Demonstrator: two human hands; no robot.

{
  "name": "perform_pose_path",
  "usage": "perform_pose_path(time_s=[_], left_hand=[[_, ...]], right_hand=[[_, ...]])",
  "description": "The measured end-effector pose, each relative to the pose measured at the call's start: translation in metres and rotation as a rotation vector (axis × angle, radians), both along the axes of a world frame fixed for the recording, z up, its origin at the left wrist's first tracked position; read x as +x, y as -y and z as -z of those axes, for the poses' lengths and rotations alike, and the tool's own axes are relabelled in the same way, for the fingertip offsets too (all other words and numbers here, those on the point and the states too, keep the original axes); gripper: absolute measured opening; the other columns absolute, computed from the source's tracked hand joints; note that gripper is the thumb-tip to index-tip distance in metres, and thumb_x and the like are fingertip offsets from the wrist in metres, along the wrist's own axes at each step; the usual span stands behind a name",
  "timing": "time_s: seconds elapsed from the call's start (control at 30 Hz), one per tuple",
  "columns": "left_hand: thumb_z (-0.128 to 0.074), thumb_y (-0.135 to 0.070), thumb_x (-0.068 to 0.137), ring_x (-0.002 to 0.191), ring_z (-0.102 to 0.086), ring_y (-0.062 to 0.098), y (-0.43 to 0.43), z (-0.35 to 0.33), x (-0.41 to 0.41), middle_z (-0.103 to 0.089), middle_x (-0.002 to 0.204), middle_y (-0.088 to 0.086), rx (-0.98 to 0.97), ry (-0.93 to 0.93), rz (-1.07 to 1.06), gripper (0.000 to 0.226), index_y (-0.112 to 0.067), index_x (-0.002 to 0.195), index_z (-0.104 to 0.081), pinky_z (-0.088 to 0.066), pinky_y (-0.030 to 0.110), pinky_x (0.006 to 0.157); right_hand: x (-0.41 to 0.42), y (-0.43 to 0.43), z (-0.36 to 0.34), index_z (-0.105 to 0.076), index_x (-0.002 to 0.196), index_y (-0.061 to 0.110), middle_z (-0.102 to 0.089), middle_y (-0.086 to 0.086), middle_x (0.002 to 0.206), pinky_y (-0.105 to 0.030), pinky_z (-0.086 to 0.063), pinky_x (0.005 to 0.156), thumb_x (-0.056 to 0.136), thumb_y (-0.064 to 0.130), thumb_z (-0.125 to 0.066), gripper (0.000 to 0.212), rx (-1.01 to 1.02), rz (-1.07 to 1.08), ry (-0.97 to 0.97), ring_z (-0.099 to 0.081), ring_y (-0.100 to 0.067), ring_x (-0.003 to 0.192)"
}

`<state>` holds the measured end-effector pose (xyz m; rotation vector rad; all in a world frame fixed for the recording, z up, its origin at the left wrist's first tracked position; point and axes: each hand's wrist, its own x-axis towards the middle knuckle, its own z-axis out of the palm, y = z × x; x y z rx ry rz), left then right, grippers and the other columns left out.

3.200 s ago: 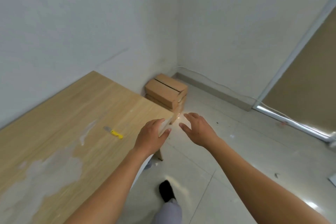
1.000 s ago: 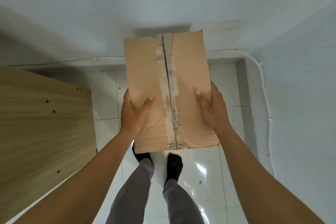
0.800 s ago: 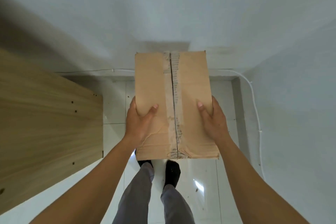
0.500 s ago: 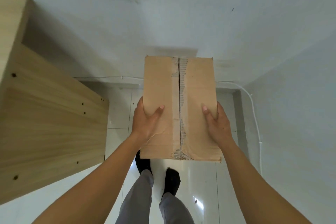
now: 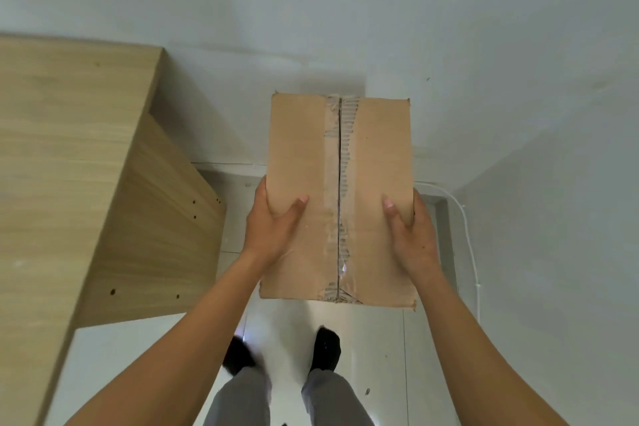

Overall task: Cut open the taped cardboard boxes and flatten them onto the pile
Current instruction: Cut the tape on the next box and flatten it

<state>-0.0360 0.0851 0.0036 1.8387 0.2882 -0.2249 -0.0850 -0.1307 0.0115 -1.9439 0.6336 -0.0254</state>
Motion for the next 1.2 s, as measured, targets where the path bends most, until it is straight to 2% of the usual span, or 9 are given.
perform_pose_path(time_s=[0.13, 0.27, 0.43, 0.63, 0.87, 1.07, 1.2], left_hand=[[-0.071, -0.044, 0.081, 0.110, -0.055, 0.009, -0.036, -0.043, -0.005, -0.054, 0.123, -0.011, 0.019, 0.076, 0.003, 0.070, -0.029, 0.141, -0.037, -0.046, 0.030, 0.095], [-0.071, -0.046, 0.081, 0.112, -0.056, 0.010, -0.086, -0.080, -0.011, -0.056, 0.125, -0.010, 0.005, 0.153, -0.009, 0.070, -0.026, 0.139, -0.039, -0.047, 0.033, 0.098], [-0.068, -0.048, 0.082, 0.112, -0.056, 0.008, -0.173, -0.125, -0.037, -0.056, 0.127, -0.014, 0.042, 0.232, -0.060, 0.066, -0.031, 0.139, -0.039, -0.044, 0.028, 0.095], [-0.068, -0.045, 0.084, 0.105, -0.056, 0.008, -0.299, -0.166, -0.074, -0.057, 0.116, -0.017, 0.073, 0.281, -0.157, 0.064, -0.029, 0.139, -0.039, -0.040, 0.023, 0.087], [-0.067, -0.048, 0.084, 0.103, -0.054, 0.012, -0.435, -0.199, -0.105, -0.055, 0.115, -0.014, 0.187, 0.280, -0.266, 0.062, -0.028, 0.135, -0.040, -0.040, 0.027, 0.085], [-0.066, -0.051, 0.083, 0.108, -0.055, 0.017, -0.522, -0.199, -0.110, -0.053, 0.116, -0.011, 0.227, 0.243, -0.358, 0.067, -0.030, 0.138, -0.034, -0.046, 0.036, 0.093], [-0.065, -0.051, 0.084, 0.104, -0.055, 0.016, -0.567, -0.194, -0.090, -0.052, 0.116, -0.011, 0.256, 0.212, -0.365, 0.067, -0.027, 0.139, -0.034, -0.046, 0.034, 0.088]], right_hand=[[-0.003, -0.034, -0.044, -0.048, 0.128, 0.032, -0.059, 0.011, 0.120, -0.029, -0.043, 0.095, 0.091, 0.047, -0.055, 0.041, -0.005, -0.012, 0.115, -0.055, -0.009, 0.112], [-0.006, -0.083, -0.080, -0.046, 0.132, 0.031, -0.057, 0.005, 0.123, -0.037, -0.041, 0.101, 0.090, 0.052, -0.053, 0.048, -0.046, -0.035, 0.182, -0.051, -0.016, 0.117], [-0.021, -0.166, -0.121, -0.041, 0.133, 0.037, -0.055, 0.007, 0.125, -0.043, -0.043, 0.100, 0.085, 0.065, -0.049, 0.056, -0.051, -0.074, 0.218, -0.052, -0.015, 0.116], [-0.039, -0.295, -0.161, -0.042, 0.134, 0.031, -0.054, 0.006, 0.127, -0.040, -0.042, 0.101, 0.090, 0.055, -0.049, 0.051, -0.001, -0.162, 0.288, -0.050, -0.016, 0.118], [-0.043, -0.428, -0.175, -0.047, 0.129, 0.029, -0.056, 0.004, 0.126, -0.039, -0.040, 0.102, 0.091, 0.051, -0.050, 0.044, 0.056, -0.288, 0.277, -0.051, -0.017, 0.118], [-0.021, -0.513, -0.170, -0.050, 0.125, 0.027, -0.057, 0.001, 0.124, -0.041, -0.042, 0.100, 0.090, 0.051, -0.051, 0.042, 0.116, -0.416, 0.228, -0.053, -0.019, 0.115], [0.005, -0.559, -0.157, -0.051, 0.126, 0.028, -0.057, 0.002, 0.124, -0.042, -0.044, 0.098, 0.090, 0.051, -0.052, 0.042, 0.155, -0.445, 0.202, -0.054, -0.018, 0.112]])
